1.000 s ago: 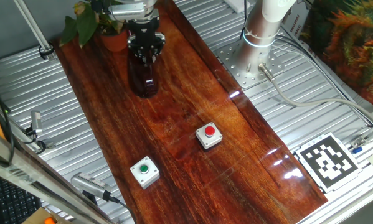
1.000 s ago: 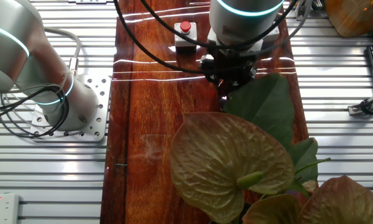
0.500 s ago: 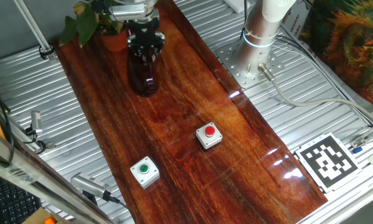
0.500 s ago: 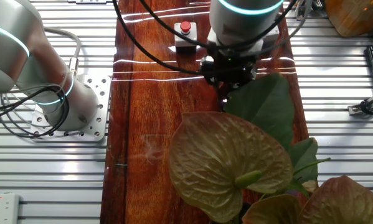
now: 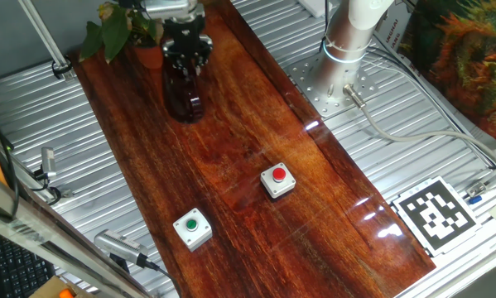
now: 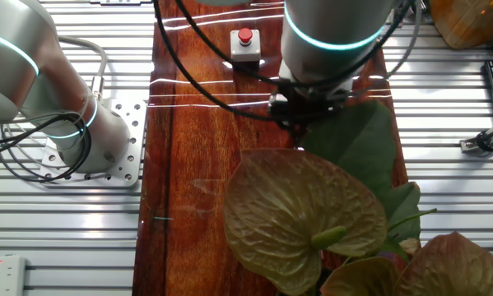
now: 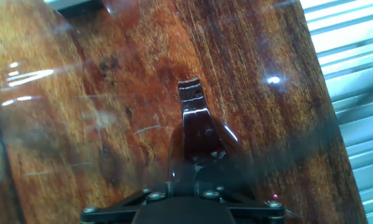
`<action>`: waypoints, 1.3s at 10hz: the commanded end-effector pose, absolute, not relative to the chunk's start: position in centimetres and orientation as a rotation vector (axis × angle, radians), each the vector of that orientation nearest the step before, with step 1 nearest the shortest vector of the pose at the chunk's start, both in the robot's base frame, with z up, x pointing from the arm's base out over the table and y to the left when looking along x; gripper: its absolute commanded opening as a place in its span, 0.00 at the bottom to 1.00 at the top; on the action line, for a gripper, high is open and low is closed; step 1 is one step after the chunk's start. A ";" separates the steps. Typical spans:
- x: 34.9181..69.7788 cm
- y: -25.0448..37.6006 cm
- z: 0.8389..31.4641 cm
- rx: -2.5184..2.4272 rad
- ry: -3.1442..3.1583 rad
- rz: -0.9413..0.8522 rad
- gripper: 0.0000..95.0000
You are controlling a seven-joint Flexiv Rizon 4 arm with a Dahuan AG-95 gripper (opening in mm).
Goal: Water the plant
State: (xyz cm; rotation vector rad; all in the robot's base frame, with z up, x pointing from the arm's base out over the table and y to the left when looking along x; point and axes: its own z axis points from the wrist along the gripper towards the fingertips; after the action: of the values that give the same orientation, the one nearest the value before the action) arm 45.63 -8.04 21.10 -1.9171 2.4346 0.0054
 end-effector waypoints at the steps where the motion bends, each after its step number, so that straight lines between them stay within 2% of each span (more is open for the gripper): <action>1: 45.9 -8.4 20.5 -1.922 2.419 0.005 0.00; 5: 45.9 -10.2 21.0 -1.947 2.377 0.024 0.00; 13: 45.5 -11.3 22.5 -1.859 2.298 0.184 0.00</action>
State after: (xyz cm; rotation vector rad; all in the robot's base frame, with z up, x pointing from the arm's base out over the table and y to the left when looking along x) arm 45.47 -11.38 22.30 -1.8626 2.3002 0.1777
